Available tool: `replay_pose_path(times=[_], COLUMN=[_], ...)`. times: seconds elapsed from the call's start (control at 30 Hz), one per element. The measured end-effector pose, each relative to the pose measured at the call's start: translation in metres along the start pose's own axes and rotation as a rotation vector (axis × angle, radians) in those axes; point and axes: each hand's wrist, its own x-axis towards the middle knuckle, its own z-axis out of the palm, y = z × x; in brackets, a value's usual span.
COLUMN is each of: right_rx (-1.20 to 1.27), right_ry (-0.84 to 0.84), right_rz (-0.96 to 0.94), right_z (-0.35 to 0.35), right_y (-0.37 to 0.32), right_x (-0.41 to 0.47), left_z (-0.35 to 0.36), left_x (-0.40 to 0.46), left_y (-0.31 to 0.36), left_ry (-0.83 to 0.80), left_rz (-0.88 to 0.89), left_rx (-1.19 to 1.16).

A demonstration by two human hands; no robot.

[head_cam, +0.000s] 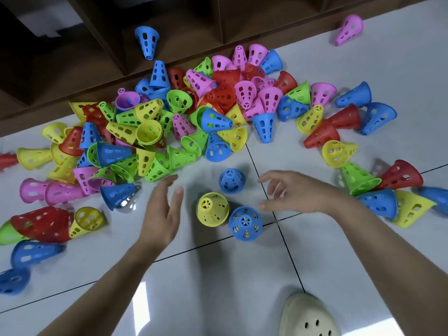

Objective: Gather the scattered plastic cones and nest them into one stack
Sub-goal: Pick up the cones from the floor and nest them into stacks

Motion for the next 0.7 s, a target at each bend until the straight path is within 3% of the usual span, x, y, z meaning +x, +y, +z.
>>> replay_pose_path(times=[0.13,0.23,0.37,0.43,0.53,0.7], right_rx=[-0.215,-0.48,-0.668,-0.652,-0.413,-0.16], right_ry=[0.2,0.365,0.198,0.141,0.092,0.142], right_rz=[-0.119,-0.286,-0.376,-0.405,-0.299,-0.166], right_z=[0.012,0.037,0.053,0.058,0.063,0.063], right_y=[-0.018,-0.026,-0.022,-0.019,-0.013,-0.001], right_x=[0.041,0.066,0.084,0.088,0.089,0.088], left_z=[-0.014,-0.021,-0.021,-0.018,-0.012,-0.003], left_x=[0.039,0.057,0.079,0.09,0.1,0.096], left_y=[-0.036,-0.051,-0.053,-0.054,-0.057,-0.051], left_ry=[0.124,0.059,-0.068,-0.085,-0.105,-0.087], left_rz=[-0.106,-0.092,-0.085,-0.115,-0.163,-0.201], left_rx=[0.117,0.245,0.328,0.338,0.387,0.381])
